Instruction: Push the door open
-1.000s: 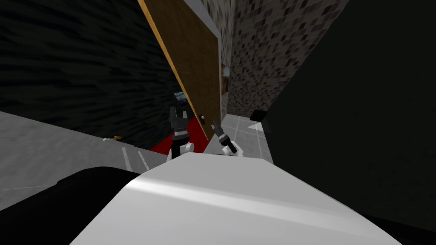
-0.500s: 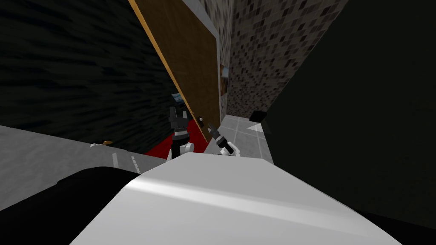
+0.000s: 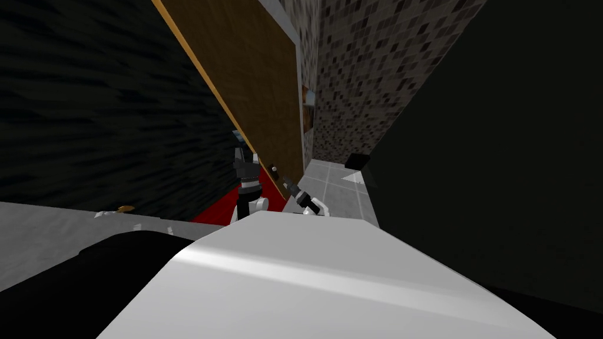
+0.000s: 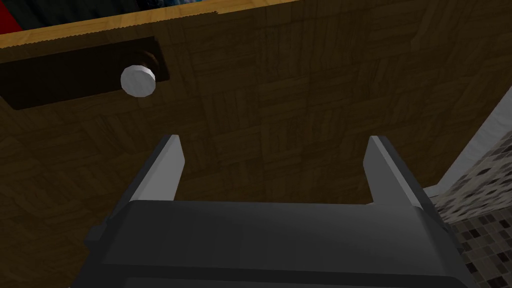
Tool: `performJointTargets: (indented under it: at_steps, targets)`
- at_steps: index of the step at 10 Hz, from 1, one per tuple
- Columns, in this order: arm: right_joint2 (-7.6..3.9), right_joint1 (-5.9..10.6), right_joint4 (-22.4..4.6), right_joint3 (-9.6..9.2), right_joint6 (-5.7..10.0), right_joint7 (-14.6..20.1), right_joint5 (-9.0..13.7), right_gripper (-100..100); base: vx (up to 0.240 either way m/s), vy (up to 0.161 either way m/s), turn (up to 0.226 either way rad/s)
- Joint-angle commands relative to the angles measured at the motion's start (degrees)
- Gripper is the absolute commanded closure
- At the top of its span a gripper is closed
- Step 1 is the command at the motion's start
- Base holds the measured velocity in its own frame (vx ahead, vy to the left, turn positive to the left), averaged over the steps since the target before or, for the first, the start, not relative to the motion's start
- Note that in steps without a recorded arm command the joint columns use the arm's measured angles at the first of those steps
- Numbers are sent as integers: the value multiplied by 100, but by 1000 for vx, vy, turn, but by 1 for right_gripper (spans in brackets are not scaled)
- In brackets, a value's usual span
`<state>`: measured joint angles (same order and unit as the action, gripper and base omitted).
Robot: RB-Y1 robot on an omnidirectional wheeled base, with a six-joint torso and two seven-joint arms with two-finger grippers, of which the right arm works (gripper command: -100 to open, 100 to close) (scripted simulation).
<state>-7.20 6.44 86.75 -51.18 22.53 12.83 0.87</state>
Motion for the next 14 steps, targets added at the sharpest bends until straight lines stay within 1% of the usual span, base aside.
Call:
performJointTargets:
  at_steps: [1, 2, 3, 4, 5, 6, 9, 13, 14]
  targets:
    - [43, 150, -224, -212, -41, 36, 7, -100, 137, -15, -32]
    - [43, 200, -299, -286, -48, 53, 12, -100, 145, 1, -20]
    - [43, 302, -449, -434, -61, 88, 22, -100, 152, -20, -30]
    - [43, 352, -523, -508, -68, 105, 27, -100, 153, -9, -15]
    - [43, 448, -665, -647, -81, 138, 37, -100, 152, -4, -25]
    - [44, 491, -729, -711, -86, 153, 41, -100, 142, -2, -17]
    - [50, 742, -1100, -1077, -120, 238, 67, -100, 175, -12, -26]
    - [61, 1017, -1507, -1478, -157, 332, 95, -100, 183, 8, -21]
    - [64, 1065, -1578, -1548, -163, 349, 100, -100, 181, -12, -19]
